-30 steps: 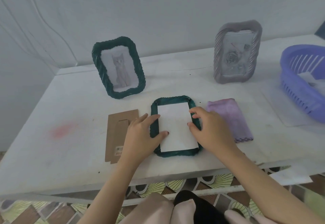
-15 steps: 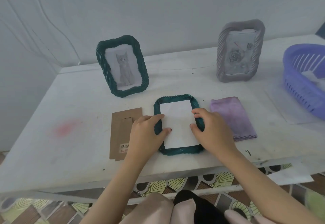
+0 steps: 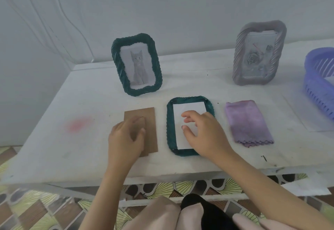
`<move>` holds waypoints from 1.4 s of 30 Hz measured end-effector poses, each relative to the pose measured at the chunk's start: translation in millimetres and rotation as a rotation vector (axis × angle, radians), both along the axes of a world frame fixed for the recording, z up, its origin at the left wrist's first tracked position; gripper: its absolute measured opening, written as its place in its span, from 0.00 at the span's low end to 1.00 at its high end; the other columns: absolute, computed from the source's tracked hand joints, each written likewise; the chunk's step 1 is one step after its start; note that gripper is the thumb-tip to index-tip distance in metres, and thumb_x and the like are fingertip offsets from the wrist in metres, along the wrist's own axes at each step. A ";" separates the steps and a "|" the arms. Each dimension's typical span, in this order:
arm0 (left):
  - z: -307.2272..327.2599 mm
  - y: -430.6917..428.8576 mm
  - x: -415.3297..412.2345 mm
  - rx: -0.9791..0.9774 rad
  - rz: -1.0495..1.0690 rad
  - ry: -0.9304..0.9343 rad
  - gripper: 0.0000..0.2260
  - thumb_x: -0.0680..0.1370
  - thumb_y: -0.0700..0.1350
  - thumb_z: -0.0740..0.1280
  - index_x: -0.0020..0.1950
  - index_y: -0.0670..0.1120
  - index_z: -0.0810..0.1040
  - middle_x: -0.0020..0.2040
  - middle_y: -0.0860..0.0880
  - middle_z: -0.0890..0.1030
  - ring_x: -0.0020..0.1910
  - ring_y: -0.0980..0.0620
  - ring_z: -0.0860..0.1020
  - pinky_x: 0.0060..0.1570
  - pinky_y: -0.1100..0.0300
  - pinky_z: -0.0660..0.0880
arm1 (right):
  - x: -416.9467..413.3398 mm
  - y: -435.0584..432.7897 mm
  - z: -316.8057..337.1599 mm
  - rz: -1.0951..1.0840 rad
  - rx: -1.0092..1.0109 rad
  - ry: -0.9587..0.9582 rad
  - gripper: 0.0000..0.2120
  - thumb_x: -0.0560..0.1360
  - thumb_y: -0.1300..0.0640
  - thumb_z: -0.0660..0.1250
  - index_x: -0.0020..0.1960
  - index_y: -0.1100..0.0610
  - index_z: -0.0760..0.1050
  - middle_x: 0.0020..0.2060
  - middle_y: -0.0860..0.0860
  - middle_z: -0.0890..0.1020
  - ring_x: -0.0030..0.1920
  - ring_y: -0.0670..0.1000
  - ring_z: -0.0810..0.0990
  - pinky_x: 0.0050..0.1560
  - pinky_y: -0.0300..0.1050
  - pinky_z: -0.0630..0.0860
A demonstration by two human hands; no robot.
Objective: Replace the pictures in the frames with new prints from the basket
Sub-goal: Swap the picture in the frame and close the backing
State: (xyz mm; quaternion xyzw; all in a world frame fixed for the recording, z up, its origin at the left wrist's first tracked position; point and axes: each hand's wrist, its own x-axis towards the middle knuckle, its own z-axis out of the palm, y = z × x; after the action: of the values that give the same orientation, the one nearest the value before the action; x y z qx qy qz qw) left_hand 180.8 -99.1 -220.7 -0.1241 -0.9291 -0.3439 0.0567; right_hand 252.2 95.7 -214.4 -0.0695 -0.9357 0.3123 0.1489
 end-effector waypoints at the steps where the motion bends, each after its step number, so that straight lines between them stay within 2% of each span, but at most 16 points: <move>1: -0.4 -7.7 1.4 -0.016 0.029 -0.039 0.19 0.75 0.45 0.67 0.65 0.50 0.72 0.56 0.50 0.78 0.63 0.44 0.71 0.61 0.49 0.68 | -3.0 -7.1 0.8 0.034 0.000 -0.008 0.16 0.76 0.54 0.61 0.64 0.50 0.70 0.53 0.45 0.80 0.54 0.47 0.71 0.50 0.39 0.70; 3: -3.6 -20.4 3.7 -0.046 0.060 -0.144 0.24 0.74 0.47 0.67 0.70 0.51 0.67 0.66 0.48 0.72 0.69 0.44 0.64 0.67 0.46 0.64 | -9.9 -21.3 1.4 0.104 0.019 -0.015 0.17 0.76 0.54 0.61 0.65 0.50 0.69 0.53 0.46 0.80 0.54 0.48 0.71 0.52 0.42 0.71; 5: -6.5 -27.4 5.5 -0.045 0.051 -0.218 0.28 0.75 0.50 0.67 0.72 0.51 0.62 0.71 0.48 0.68 0.72 0.45 0.60 0.69 0.46 0.61 | -17.1 -34.6 1.1 0.165 0.068 -0.018 0.18 0.76 0.53 0.60 0.66 0.49 0.67 0.52 0.47 0.80 0.53 0.49 0.71 0.52 0.43 0.70; 9: -10.2 -29.7 6.7 -0.007 0.015 -0.223 0.28 0.75 0.49 0.66 0.73 0.51 0.61 0.72 0.48 0.66 0.75 0.48 0.54 0.72 0.46 0.55 | -25.3 -54.9 -0.3 0.226 0.241 -0.052 0.21 0.77 0.52 0.57 0.69 0.52 0.61 0.46 0.52 0.80 0.51 0.52 0.69 0.52 0.45 0.66; 11: -9.7 -28.4 7.1 0.013 0.006 -0.223 0.27 0.75 0.48 0.66 0.73 0.52 0.62 0.72 0.50 0.67 0.74 0.49 0.56 0.71 0.47 0.57 | -26.8 -61.2 -0.6 0.221 0.246 -0.049 0.22 0.77 0.51 0.56 0.70 0.53 0.60 0.44 0.51 0.79 0.52 0.53 0.70 0.52 0.46 0.65; 14: -7.9 -22.8 7.7 0.159 -0.005 -0.224 0.23 0.74 0.41 0.68 0.68 0.52 0.68 0.62 0.56 0.72 0.67 0.52 0.67 0.61 0.57 0.67 | -29.1 -67.5 -1.8 0.192 0.133 -0.046 0.24 0.77 0.50 0.58 0.70 0.52 0.59 0.45 0.51 0.80 0.52 0.53 0.71 0.54 0.47 0.68; 16: -7.8 -21.0 6.6 0.291 0.022 -0.250 0.21 0.72 0.36 0.69 0.61 0.54 0.73 0.58 0.58 0.73 0.63 0.52 0.71 0.57 0.58 0.70 | -30.0 -69.7 -2.4 0.149 0.011 -0.060 0.26 0.76 0.50 0.60 0.71 0.51 0.58 0.48 0.51 0.81 0.54 0.53 0.72 0.57 0.48 0.70; 18: -7.1 -22.2 5.8 0.431 0.043 -0.279 0.21 0.70 0.33 0.69 0.55 0.57 0.75 0.61 0.53 0.75 0.62 0.51 0.73 0.60 0.51 0.73 | -30.2 -69.3 -3.3 0.099 -0.150 -0.088 0.27 0.75 0.51 0.63 0.71 0.50 0.59 0.53 0.51 0.80 0.56 0.52 0.73 0.60 0.48 0.70; 20: -3.7 -23.6 5.9 0.559 0.050 -0.288 0.22 0.70 0.30 0.69 0.52 0.57 0.76 0.62 0.48 0.76 0.58 0.52 0.77 0.55 0.55 0.77 | -29.7 -67.8 -4.5 0.053 -0.298 -0.086 0.25 0.74 0.53 0.64 0.69 0.48 0.61 0.57 0.48 0.78 0.58 0.50 0.73 0.61 0.46 0.70; 23: 7.5 -20.9 6.4 0.667 0.050 -0.298 0.21 0.70 0.27 0.67 0.49 0.53 0.78 0.61 0.49 0.77 0.48 0.56 0.81 0.40 0.66 0.78 | -28.1 -63.4 0.4 -0.002 -0.528 -0.039 0.20 0.74 0.57 0.65 0.64 0.46 0.65 0.57 0.43 0.75 0.59 0.44 0.72 0.57 0.37 0.68; 25: 14.9 -16.0 4.5 0.689 0.022 -0.304 0.20 0.69 0.26 0.67 0.47 0.52 0.79 0.63 0.52 0.74 0.45 0.54 0.81 0.39 0.67 0.77 | -27.1 -58.8 5.5 -0.028 -0.663 0.010 0.18 0.74 0.61 0.66 0.59 0.46 0.68 0.53 0.41 0.75 0.54 0.41 0.75 0.53 0.33 0.72; 27: 23.7 -9.5 1.7 0.732 -0.023 -0.318 0.19 0.69 0.26 0.67 0.46 0.49 0.80 0.62 0.50 0.76 0.44 0.53 0.81 0.38 0.67 0.76 | -25.9 -52.0 9.3 -0.069 -0.694 0.062 0.17 0.73 0.64 0.66 0.56 0.46 0.70 0.50 0.41 0.75 0.49 0.41 0.76 0.46 0.29 0.74; 33: 47.6 11.6 -7.8 0.644 -0.099 -0.340 0.16 0.72 0.32 0.68 0.54 0.49 0.79 0.55 0.48 0.81 0.45 0.55 0.81 0.37 0.69 0.75 | -21.7 -26.3 10.8 -0.121 -0.801 0.086 0.14 0.72 0.66 0.67 0.50 0.48 0.76 0.46 0.44 0.79 0.43 0.43 0.77 0.48 0.38 0.77; 37: 50.7 31.0 -8.9 0.599 -0.149 -0.373 0.16 0.71 0.35 0.71 0.56 0.48 0.79 0.54 0.52 0.81 0.49 0.54 0.80 0.42 0.66 0.77 | -15.9 -6.7 14.5 -0.193 -0.826 0.094 0.14 0.72 0.67 0.67 0.48 0.48 0.77 0.42 0.45 0.81 0.39 0.41 0.76 0.43 0.34 0.77; 39: 46.3 42.8 -8.1 0.517 -0.169 -0.372 0.18 0.70 0.37 0.72 0.58 0.48 0.78 0.52 0.53 0.81 0.49 0.56 0.80 0.40 0.69 0.77 | -11.3 5.5 15.5 -0.228 -0.797 0.091 0.14 0.72 0.66 0.67 0.49 0.48 0.77 0.40 0.45 0.80 0.40 0.43 0.77 0.42 0.34 0.77; 42: 37.8 58.5 -7.0 0.353 -0.209 -0.324 0.19 0.70 0.39 0.72 0.60 0.49 0.78 0.54 0.52 0.81 0.50 0.56 0.79 0.45 0.67 0.76 | -6.0 24.7 13.7 -0.256 -0.723 0.057 0.16 0.71 0.66 0.67 0.47 0.44 0.77 0.38 0.45 0.80 0.39 0.44 0.78 0.42 0.35 0.76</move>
State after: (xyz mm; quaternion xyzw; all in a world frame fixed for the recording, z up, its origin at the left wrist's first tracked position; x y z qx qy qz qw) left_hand 173.8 -40.6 -183.0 -0.1510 -0.8336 -0.5202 -0.1080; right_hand 246.2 120.5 -200.7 -0.2252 -0.7444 0.6027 0.1785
